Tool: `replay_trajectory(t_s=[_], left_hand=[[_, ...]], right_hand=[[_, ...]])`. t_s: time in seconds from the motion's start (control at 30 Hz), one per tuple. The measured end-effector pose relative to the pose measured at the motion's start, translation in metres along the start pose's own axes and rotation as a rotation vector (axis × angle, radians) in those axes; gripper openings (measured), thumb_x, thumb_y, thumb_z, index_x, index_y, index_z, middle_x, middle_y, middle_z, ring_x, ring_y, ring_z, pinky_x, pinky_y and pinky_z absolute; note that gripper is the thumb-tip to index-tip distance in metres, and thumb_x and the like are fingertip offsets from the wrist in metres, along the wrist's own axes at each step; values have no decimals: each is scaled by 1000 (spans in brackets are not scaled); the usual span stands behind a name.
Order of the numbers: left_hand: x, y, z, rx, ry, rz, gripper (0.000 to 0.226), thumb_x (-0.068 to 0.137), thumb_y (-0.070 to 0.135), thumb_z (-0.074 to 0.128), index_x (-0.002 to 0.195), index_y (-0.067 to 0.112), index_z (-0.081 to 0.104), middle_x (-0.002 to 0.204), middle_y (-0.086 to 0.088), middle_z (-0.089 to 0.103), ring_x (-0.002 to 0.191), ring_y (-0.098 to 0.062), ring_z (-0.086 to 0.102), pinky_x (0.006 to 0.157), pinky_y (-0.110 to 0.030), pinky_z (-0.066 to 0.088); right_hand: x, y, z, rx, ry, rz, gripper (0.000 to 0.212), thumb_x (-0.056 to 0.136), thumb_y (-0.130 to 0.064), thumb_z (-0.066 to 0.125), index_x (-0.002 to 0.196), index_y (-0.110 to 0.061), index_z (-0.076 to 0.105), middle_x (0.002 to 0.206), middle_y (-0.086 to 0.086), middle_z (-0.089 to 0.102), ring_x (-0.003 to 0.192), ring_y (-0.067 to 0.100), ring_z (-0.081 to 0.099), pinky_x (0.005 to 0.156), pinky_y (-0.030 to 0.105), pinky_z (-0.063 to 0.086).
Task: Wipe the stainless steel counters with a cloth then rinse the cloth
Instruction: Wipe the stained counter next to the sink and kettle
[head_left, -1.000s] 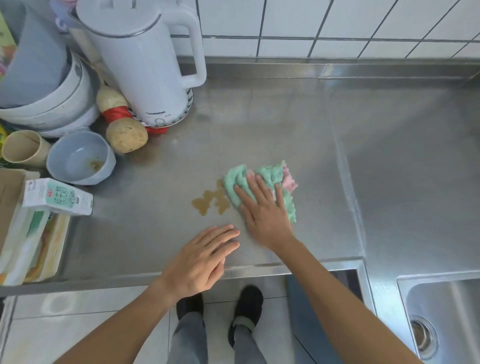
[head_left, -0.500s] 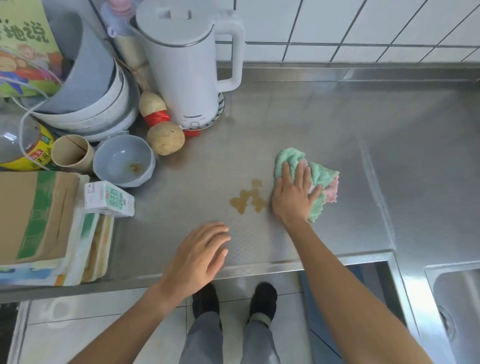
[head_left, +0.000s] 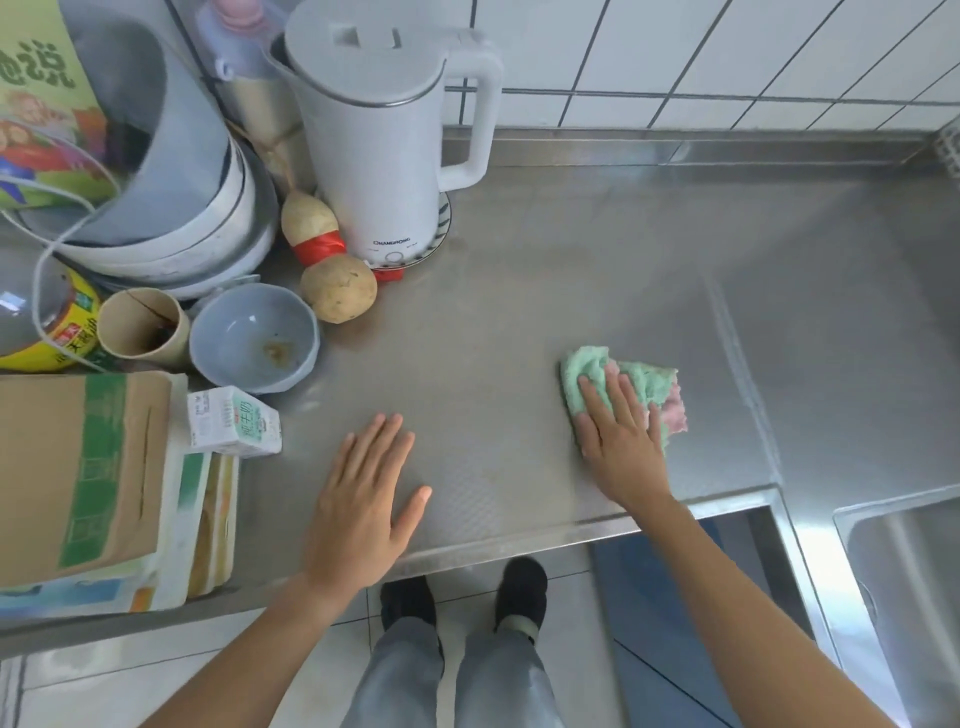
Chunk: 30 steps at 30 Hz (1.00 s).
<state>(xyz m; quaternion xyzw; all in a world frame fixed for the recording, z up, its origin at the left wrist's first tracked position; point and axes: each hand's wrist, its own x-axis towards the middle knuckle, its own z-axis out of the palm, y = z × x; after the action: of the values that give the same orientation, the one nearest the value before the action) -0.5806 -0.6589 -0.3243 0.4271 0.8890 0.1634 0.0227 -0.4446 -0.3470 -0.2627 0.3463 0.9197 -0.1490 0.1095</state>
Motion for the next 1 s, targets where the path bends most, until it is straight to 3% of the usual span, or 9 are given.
replay_trajectory(t_s=[0.07, 0.13, 0.3, 0.5, 0.57, 0.63, 0.8, 0.9, 1.0], left_hand=[[0, 1, -3, -1, -8, -3, 67, 105, 52, 45, 160, 14, 36, 174, -3, 21, 162, -21, 16, 131, -48, 18], [1, 1, -5, -2, -17, -6, 66, 106, 52, 44, 159, 14, 38, 173, -3, 24, 162, -20, 17, 131, -48, 19], [2, 1, -7, -10, -26, -9, 65, 105, 52, 45, 158, 14, 40, 172, -3, 26, 162, -20, 17, 131, -49, 20], [5, -1, -12, -147, 3, -20, 53, 106, 39, 51, 151, 11, 51, 168, -2, 36, 159, -18, 27, 128, -50, 27], [1, -4, -17, -206, 17, 1, 49, 105, 33, 53, 149, 10, 53, 166, -2, 40, 158, -18, 30, 126, -52, 30], [-4, -13, -23, -193, 5, -8, 49, 106, 32, 52, 149, 10, 53, 166, -1, 40, 158, -17, 30, 127, -51, 29], [-22, -44, -37, -69, -60, -117, 57, 106, 41, 44, 155, 13, 45, 170, 0, 32, 160, -18, 24, 132, -44, 18], [-23, -44, -39, -47, -104, -121, 57, 107, 41, 40, 159, 16, 40, 172, 4, 26, 161, -18, 20, 133, -40, 12], [-22, -44, -40, -55, -115, -137, 57, 105, 37, 42, 158, 16, 41, 172, 4, 26, 161, -18, 21, 133, -40, 12]], right_hand=[[34, -35, -1, 55, 12, 146, 53, 109, -43, 20, 161, -38, 17, 173, -4, 1, 159, 18, -2, 124, 63, 1], [51, -77, 4, 71, 9, 161, 52, 110, -42, 20, 162, -38, 14, 173, -3, -3, 159, 19, -6, 123, 63, -3], [-4, -137, 41, -32, -9, -217, 53, 110, -42, 22, 163, -36, 16, 173, -1, -1, 159, 21, -8, 126, 60, 0], [-61, -48, 32, -210, -118, -614, 51, 111, -49, 20, 161, -39, 20, 172, -4, 12, 159, 19, 6, 125, 52, 7], [-40, -27, 14, -252, -101, -593, 52, 109, -48, 23, 159, -35, 30, 170, -1, 19, 157, 24, 17, 124, 53, 13], [-1, -25, -2, -190, -76, -458, 54, 106, -47, 26, 157, -33, 35, 169, 1, 21, 157, 25, 20, 124, 54, 18], [129, -91, -19, 64, -18, -59, 52, 109, -42, 30, 161, -38, 22, 173, -5, 2, 159, 16, -3, 123, 57, -7], [161, -147, -9, 37, -19, -79, 53, 109, -40, 23, 162, -36, 16, 173, -2, -5, 159, 19, -9, 122, 61, -10], [134, -172, 11, -10, 2, -237, 52, 110, -41, 23, 162, -35, 21, 173, 0, 0, 159, 20, -5, 124, 60, -7]])
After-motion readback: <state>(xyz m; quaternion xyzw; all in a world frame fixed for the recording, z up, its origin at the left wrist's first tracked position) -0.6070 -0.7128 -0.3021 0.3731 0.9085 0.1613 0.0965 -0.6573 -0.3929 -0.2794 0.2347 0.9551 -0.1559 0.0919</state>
